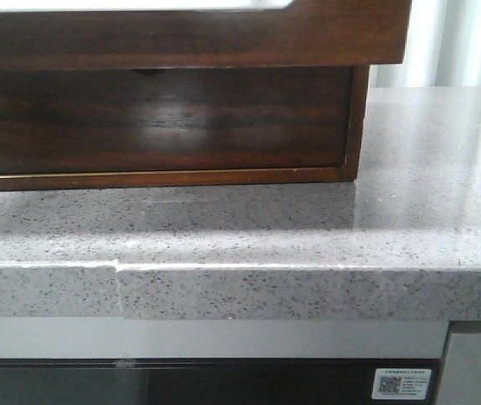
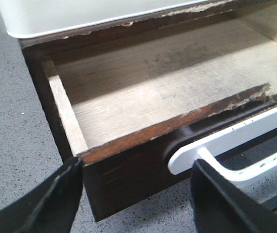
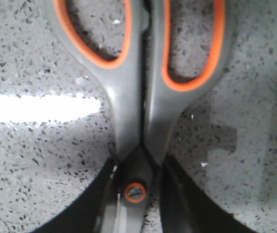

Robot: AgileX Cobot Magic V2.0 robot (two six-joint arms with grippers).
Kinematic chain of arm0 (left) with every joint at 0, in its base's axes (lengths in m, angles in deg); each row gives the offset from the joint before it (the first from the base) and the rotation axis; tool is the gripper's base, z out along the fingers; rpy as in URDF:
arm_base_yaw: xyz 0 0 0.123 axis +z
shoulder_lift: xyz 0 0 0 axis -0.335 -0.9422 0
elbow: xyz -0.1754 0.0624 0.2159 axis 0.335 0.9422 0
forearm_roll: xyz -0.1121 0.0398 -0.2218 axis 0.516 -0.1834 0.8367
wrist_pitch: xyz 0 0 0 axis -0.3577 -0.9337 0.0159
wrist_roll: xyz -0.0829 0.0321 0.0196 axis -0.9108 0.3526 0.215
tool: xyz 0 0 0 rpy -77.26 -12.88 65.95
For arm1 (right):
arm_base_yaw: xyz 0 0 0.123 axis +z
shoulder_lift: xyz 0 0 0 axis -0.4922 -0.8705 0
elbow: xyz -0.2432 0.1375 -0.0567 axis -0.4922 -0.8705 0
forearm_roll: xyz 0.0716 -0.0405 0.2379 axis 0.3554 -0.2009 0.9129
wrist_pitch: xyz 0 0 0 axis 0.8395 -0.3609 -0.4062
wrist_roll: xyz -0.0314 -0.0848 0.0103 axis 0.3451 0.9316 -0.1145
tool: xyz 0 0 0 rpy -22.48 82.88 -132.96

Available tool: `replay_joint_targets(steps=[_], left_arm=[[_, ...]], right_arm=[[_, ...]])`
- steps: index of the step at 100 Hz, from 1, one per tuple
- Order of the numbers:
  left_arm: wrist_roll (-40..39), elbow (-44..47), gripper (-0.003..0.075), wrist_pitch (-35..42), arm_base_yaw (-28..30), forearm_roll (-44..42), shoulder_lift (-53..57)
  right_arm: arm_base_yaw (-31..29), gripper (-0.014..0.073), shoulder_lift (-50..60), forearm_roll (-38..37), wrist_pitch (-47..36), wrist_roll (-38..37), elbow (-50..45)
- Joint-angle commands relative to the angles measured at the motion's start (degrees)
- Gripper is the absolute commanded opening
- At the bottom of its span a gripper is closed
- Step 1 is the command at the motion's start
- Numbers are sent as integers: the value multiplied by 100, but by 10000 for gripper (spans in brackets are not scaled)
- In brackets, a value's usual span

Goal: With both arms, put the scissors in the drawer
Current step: 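Grasp the orange-handled scissors at the pivot with the right gripper, then carry the scissors over the open drawer with the right gripper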

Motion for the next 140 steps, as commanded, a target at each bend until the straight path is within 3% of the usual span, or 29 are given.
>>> replay_joint_targets(steps=[1, 42, 72, 99, 120, 140], left_arm=[[-18, -193, 439, 278, -66, 190, 8], [-18, -193, 439, -247, -66, 173, 138], [-18, -193, 439, -369, -54, 162, 575], [-18, -193, 439, -345, -54, 162, 575], [-18, -193, 439, -337, -54, 162, 575], [-18, -193, 439, -337, -54, 162, 575]], right_arm=[[-22, 90, 207, 50, 22, 93, 164], [-22, -32, 267, 50, 35, 217, 164], [-22, -32, 728, 61, 33, 229, 164], [26, -32, 1794, 331, -32, 363, 164], [543, -32, 2820, 451, -215, 725, 489], [1527, -32, 3411, 625, -408, 1270, 1127]])
